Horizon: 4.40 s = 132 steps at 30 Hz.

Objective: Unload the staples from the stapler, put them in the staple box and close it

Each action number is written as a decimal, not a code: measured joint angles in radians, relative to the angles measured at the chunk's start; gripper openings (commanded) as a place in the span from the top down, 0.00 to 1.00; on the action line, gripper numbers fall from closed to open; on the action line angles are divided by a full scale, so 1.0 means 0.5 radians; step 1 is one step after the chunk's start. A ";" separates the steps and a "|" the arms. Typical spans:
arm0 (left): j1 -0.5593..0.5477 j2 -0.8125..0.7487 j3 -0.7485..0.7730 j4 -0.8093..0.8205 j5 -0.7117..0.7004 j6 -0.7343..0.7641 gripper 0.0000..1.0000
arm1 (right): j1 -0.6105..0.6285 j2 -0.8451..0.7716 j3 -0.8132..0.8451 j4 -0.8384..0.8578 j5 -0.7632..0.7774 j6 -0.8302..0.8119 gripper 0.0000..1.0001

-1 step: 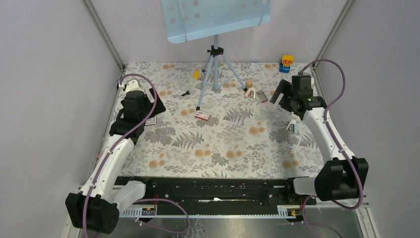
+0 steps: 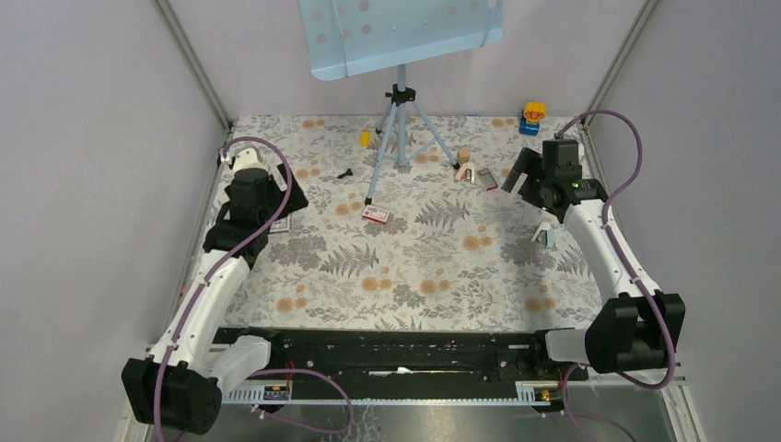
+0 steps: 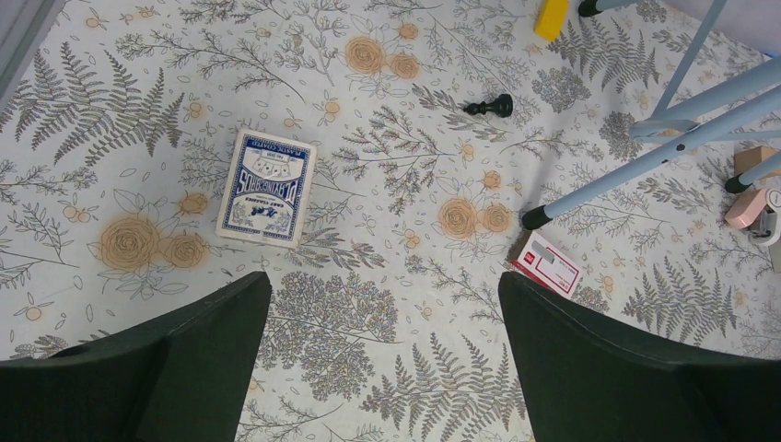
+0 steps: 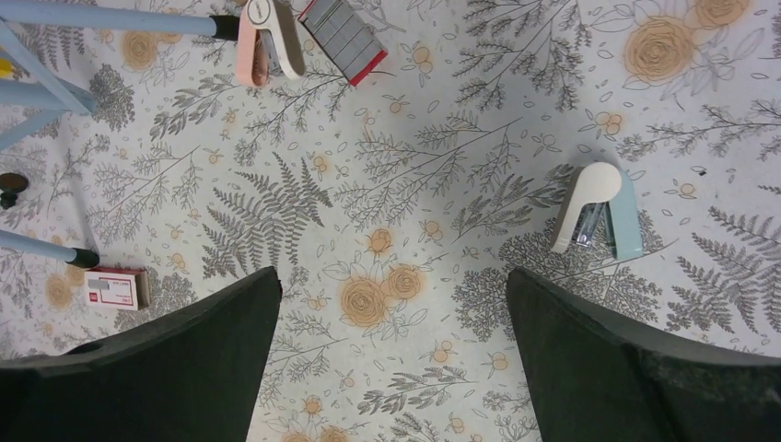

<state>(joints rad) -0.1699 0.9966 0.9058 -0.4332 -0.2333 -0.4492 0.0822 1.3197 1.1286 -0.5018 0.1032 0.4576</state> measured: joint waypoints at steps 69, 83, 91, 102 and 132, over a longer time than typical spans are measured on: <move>0.172 0.141 -0.033 0.019 0.311 -0.030 0.01 | 0.124 1.911 1.371 0.135 -0.439 -0.449 0.73; 0.188 0.144 -0.033 0.021 0.319 -0.031 0.01 | 0.125 1.918 1.372 0.151 -0.443 -0.475 1.00; 0.194 0.146 -0.033 0.034 0.361 -0.030 0.01 | 0.149 1.752 1.108 0.243 -0.436 -0.473 1.00; 0.163 0.163 -0.093 0.134 0.661 -0.031 0.03 | 0.253 1.124 0.323 0.384 -0.449 -0.332 1.00; -0.983 0.696 -0.298 1.112 1.035 -0.652 0.08 | 0.772 0.114 -0.941 1.360 -0.822 0.500 1.00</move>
<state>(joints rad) -0.6613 1.3445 0.7567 0.1230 0.2844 -0.7753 0.4683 1.3769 0.6579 0.1780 -0.3080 0.7074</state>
